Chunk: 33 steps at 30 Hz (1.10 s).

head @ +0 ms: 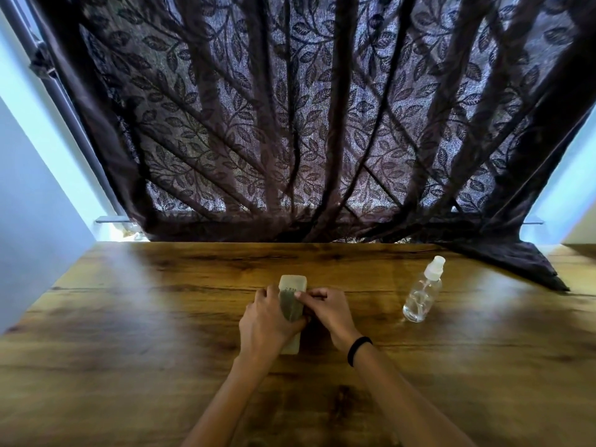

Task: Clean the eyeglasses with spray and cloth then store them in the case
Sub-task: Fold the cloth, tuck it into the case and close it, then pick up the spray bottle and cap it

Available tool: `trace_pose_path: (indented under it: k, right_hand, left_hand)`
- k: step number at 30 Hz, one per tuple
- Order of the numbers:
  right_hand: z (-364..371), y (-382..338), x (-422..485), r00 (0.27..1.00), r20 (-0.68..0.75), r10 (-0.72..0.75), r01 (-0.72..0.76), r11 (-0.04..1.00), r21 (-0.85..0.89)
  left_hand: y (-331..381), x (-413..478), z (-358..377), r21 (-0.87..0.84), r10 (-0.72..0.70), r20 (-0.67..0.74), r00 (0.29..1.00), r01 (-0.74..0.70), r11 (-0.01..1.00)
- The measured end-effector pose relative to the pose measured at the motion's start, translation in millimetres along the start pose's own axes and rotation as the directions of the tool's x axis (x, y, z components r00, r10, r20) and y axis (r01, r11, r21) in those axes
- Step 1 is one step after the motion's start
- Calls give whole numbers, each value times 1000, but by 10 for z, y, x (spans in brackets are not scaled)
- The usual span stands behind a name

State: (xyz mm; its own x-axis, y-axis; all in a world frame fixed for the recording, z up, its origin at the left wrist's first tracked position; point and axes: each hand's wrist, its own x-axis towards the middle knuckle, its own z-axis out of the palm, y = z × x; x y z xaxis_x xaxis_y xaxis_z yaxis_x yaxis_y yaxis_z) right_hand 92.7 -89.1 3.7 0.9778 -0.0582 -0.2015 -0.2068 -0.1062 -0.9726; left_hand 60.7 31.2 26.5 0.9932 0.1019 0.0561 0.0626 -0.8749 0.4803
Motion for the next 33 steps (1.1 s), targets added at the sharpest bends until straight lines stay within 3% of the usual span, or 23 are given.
trace_pose_path:
  k: [8,17,24,28,33]
  right_hand:
    - [98,-70,193,995,-52,-80,74,992,-106]
    - [79,-53,220,996,-45,-71,68,997,-48]
    - [2,-173,161,988,-86,-129,111,975,-190]
    - [-283,-450,55,956,-112,-273,233,931,-282]
    - [-818,-1003,-129,862,-161,-480,364,809,-462]
  left_hand:
    - [-66,138,105,-29,26,-128,991,-30,999]
    - [-117,176,102,-92,31,-112,993,-42,995]
    - [-104,180,52,-42,37,-79,996,-41,998]
    - [6,176,-18,69,119,-149,982,-110,992]
    - [457,195,-33,111,291,-222,931,-272,956]
